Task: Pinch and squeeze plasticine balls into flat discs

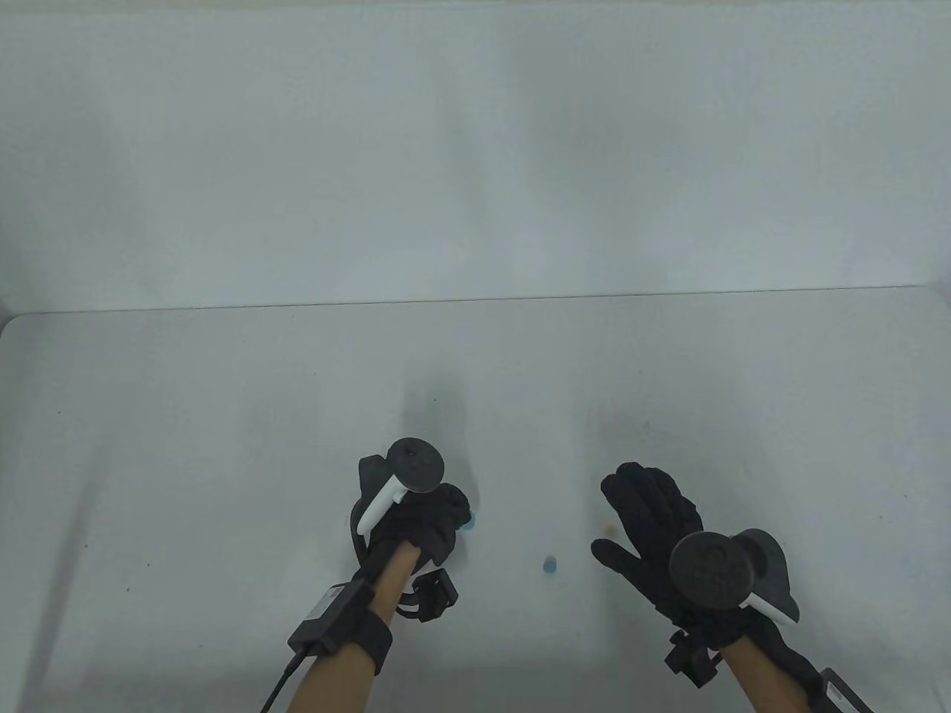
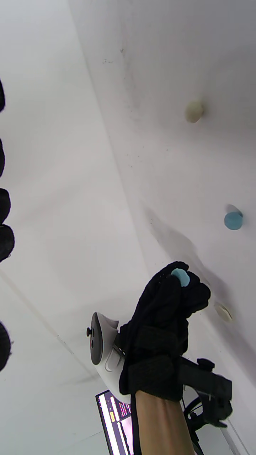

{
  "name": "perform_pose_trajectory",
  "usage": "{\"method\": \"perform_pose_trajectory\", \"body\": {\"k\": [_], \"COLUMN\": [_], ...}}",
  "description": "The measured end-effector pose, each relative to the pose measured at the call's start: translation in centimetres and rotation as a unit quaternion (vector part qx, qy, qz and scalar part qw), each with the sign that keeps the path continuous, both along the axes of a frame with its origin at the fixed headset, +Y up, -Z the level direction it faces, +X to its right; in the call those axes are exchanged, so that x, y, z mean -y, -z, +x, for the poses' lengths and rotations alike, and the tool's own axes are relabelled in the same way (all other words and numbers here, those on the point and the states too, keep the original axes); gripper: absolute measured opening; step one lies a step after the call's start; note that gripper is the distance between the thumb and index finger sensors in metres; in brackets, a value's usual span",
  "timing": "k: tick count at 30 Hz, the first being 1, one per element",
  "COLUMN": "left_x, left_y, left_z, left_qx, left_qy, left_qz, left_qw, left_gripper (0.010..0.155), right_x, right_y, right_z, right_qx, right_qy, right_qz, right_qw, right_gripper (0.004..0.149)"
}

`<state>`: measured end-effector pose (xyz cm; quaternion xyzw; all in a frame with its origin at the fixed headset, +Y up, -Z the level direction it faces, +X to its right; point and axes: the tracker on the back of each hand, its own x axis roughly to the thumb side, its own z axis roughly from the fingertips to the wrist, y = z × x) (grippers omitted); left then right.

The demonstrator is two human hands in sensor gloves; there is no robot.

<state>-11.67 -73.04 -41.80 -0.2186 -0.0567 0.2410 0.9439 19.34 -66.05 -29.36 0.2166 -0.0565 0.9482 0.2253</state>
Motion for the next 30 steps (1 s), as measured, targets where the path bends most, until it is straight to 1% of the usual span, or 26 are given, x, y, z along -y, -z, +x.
{"method": "perform_pose_trajectory", "body": {"k": [3, 5, 7, 10, 13, 19, 21, 26, 28, 30], "left_x": [0.3, 0.2, 0.3, 0.3, 0.4, 0.7, 0.8, 1.2, 1.1, 0.9], "left_y": [0.1, 0.1, 0.0, 0.0, -0.1, -0.8, -1.1, -1.4, -1.3, -1.3], "left_z": [0.8, 1.4, 1.9, 2.7, 3.4, 5.3, 5.7, 5.8, 5.7, 5.3], "left_qx": [0.025, 0.041, 0.051, 0.074, 0.088, 0.125, 0.138, 0.136, 0.133, 0.121], "left_qy": [0.051, 0.087, 0.103, 0.130, 0.168, 0.263, 0.300, 0.334, 0.333, 0.313], "left_qz": [0.011, 0.030, 0.038, 0.029, 0.039, 0.089, 0.111, 0.137, 0.136, 0.130], "left_qw": [0.998, 0.995, 0.993, 0.988, 0.981, 0.953, 0.937, 0.922, 0.923, 0.933], "left_gripper": [0.048, 0.046, 0.045, 0.045, 0.044, 0.043, 0.043, 0.046, 0.049, 0.050], "right_x": [0.0, 0.0, 0.0, 0.0, 0.0, 0.0, 0.0, -0.1, -0.2, -0.2], "right_y": [0.0, 0.0, 0.0, 0.0, 0.0, 0.0, 0.0, -0.1, -0.1, -0.2], "right_z": [0.0, -0.1, -0.1, -0.1, -0.1, -0.1, -0.1, -0.1, -0.1, -0.1], "right_qx": [-0.001, -0.003, -0.003, -0.003, -0.003, -0.003, -0.004, -0.006, -0.007, -0.007], "right_qy": [-0.003, -0.002, -0.004, -0.002, -0.003, -0.003, -0.001, 0.000, 0.001, 0.001], "right_qz": [0.000, -0.001, -0.001, -0.001, -0.001, 0.000, 0.001, 0.006, 0.006, 0.007], "right_qw": [1.000, 1.000, 1.000, 1.000, 1.000, 1.000, 1.000, 1.000, 1.000, 1.000], "right_gripper": [0.076, 0.076, 0.076, 0.076, 0.076, 0.076, 0.076, 0.076, 0.076, 0.076]}}
